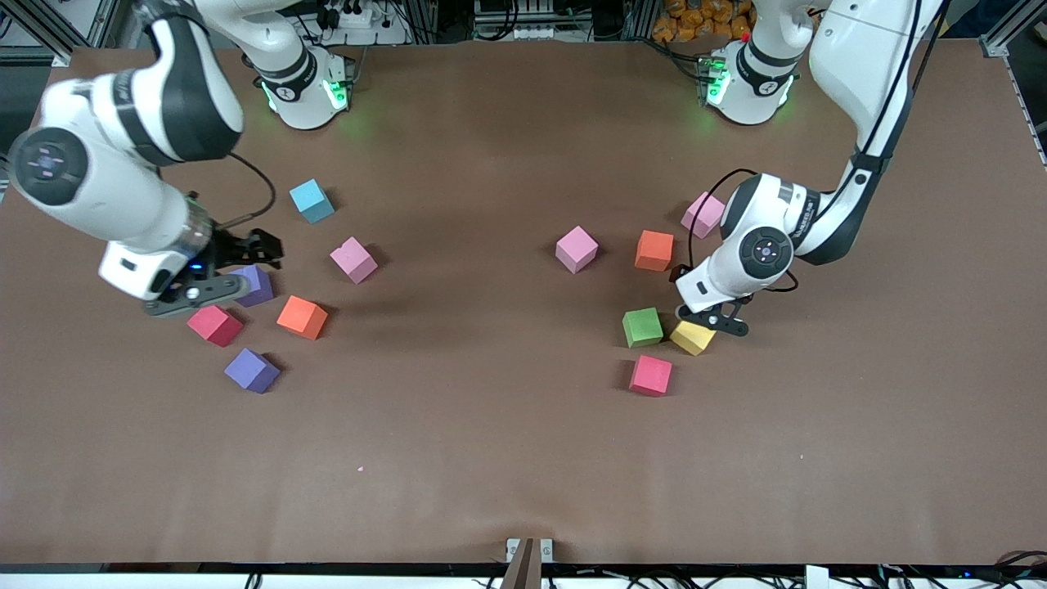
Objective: Form number 2 with 11 blocks
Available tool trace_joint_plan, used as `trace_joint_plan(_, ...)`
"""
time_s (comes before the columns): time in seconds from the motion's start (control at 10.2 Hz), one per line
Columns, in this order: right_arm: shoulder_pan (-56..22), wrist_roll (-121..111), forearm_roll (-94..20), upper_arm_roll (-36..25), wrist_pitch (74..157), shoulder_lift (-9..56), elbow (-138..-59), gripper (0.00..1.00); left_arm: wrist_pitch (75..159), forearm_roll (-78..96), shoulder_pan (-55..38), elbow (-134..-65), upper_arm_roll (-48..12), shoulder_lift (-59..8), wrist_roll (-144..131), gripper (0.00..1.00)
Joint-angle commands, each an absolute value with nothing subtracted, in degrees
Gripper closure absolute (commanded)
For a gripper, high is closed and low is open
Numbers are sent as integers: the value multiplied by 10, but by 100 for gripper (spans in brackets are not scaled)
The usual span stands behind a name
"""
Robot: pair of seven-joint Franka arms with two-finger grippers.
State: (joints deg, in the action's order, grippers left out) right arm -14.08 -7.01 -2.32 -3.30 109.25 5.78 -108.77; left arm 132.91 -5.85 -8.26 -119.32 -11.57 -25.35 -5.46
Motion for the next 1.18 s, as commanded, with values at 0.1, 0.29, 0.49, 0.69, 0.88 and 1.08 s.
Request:
trace_joint_plan(0.1,-162,-69,-56,-34,1237,22,-1229,0,1353,-76,-85,-1194,-114,-272,-52,0)
trace_joint_plan(0.29,-177,-70,-56,-34,1299,21,-1279,0,1352,-76,-81,-1196,-114,-272,-59,48)
trace_joint_plan(0.49,-194,-70,-56,-34,1359,27,-1315,0,1341,-75,-79,-1195,-114,-265,-93,63)
trace_joint_plan(0.69,-205,-79,-55,-34,1383,40,-1334,0,1302,-75,-82,-1179,-115,-243,-126,63)
trace_joint_plan(0.88,-206,-158,-55,-35,1388,41,-1349,0,1248,-69,-82,-1176,-137,-196,-157,63)
trace_joint_plan(1.08,-235,-170,-55,-34,1452,41,-1397,0,1208,-69,-82,-1152,-193,-185,-245,63)
